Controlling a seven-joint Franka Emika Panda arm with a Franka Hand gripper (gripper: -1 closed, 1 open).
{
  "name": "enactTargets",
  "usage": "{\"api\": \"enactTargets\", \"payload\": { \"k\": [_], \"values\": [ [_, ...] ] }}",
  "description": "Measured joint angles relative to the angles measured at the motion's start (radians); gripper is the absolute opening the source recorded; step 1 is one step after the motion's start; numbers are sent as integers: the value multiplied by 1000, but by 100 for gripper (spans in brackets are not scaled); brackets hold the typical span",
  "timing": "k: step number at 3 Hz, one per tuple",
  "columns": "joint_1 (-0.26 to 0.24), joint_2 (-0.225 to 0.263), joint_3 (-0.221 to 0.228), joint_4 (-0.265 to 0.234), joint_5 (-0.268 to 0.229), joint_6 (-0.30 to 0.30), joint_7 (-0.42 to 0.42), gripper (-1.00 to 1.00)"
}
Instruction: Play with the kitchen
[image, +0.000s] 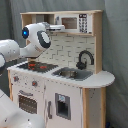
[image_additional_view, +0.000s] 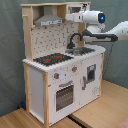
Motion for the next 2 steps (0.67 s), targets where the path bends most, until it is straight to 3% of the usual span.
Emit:
{"api": "enactTargets", "payload": {
  "k": [1, 2],
  "values": [
    [-40, 3, 35, 43, 2, -5, 13, 100],
    [-40, 3, 35, 42, 2, -5, 13, -100]
  ]
}}
